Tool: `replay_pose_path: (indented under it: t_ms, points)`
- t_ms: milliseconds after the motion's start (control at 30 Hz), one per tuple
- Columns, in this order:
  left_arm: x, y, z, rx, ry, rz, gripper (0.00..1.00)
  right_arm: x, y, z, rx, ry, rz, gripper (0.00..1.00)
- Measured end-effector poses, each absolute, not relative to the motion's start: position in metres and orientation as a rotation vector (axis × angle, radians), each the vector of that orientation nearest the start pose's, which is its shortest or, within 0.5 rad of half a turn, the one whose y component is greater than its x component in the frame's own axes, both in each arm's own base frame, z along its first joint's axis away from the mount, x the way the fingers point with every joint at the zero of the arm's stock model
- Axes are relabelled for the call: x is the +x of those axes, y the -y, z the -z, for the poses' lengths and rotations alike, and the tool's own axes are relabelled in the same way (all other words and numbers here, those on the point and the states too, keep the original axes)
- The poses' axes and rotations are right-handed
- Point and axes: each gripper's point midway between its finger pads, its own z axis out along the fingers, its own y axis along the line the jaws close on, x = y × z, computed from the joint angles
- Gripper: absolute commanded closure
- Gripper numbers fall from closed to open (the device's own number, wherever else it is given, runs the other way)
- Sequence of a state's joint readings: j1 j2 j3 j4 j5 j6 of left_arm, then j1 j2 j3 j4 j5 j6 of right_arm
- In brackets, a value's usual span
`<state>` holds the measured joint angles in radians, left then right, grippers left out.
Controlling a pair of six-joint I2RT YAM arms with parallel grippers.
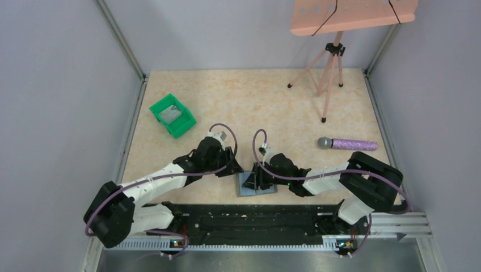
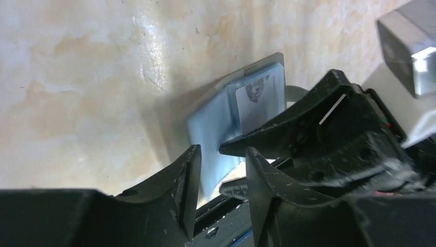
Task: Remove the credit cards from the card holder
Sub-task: Remove the credit card from the card holder.
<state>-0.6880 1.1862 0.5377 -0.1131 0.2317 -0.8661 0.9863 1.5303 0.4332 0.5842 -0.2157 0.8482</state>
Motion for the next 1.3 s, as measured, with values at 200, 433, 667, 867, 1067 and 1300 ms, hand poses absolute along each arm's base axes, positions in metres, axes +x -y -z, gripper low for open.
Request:
replay_pose_path:
  t_ms: [200,433,667,867,1067,1300]
  points:
    - [0.193,0.248,-0.108,-0.058,-2.461,1.005,0.82,0.148,-0.344,-0.039,-0.304,-2.356,-1.231,0.59]
    - [0.189,0.268,-0.117,-0.021,-2.448,1.159,0.94,0.148,-0.344,-0.04,-0.301,-2.356,-1.228,0.62]
    - [0.186,0.275,-0.075,-0.062,-2.548,1.172,0.98,0.147,-0.336,-0.066,-0.296,-2.299,-1.248,0.68]
    - [0.174,0.273,-0.051,-0.075,-2.622,1.149,0.99,0.145,-0.322,-0.078,-0.286,-2.276,-1.22,0.77]
    - [0.176,0.273,-0.049,-0.063,-2.611,1.122,0.98,0.148,-0.294,-0.064,-0.22,-2.324,-1.114,0.82]
    - [0.175,0.274,-0.035,-0.057,-2.636,1.082,0.91,0.154,-0.278,-0.048,-0.181,-2.358,-1.028,0.84]
